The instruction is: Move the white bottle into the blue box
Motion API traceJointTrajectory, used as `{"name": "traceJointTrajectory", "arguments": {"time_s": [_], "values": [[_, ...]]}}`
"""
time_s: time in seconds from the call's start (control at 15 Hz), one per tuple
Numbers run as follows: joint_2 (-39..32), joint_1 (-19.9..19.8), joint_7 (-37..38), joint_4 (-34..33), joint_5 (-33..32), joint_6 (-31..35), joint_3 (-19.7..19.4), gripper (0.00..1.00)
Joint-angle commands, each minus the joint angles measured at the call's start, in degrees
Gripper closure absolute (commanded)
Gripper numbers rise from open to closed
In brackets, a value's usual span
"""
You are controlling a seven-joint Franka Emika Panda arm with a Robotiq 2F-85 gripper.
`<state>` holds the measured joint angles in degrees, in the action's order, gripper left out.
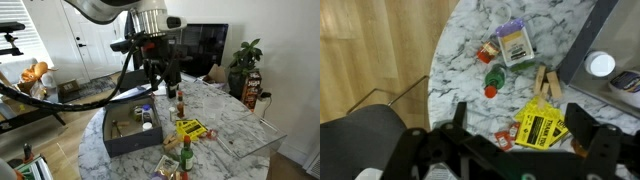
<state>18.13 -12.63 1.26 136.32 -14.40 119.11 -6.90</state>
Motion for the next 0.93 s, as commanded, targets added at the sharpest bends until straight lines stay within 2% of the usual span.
{"name": "traceJointTrajectory", "arguments": {"time_s": [0.0, 0.2, 0.47, 0.6, 0.67, 0.87], "values": [[-4.09, 3.48, 6.01, 2.91, -1.28, 4.78, 3.69, 0.0], [-11.08, 5.44, 13.22, -1.71, -5.35, 12.73, 7.56, 0.0], [-21.02, 8.22, 21.58, -9.13, -6.36, 13.62, 9.42, 0.0], [-22.63, 9.59, 19.07, -10.19, -3.83, 11.83, 8.63, 0.0], [-19.9, 9.91, 19.28, -8.01, -4.63, 13.33, 8.13, 0.0], [-22.85, 10.48, 19.2, -9.75, -4.45, 13.34, 7.73, 0.0]]}}
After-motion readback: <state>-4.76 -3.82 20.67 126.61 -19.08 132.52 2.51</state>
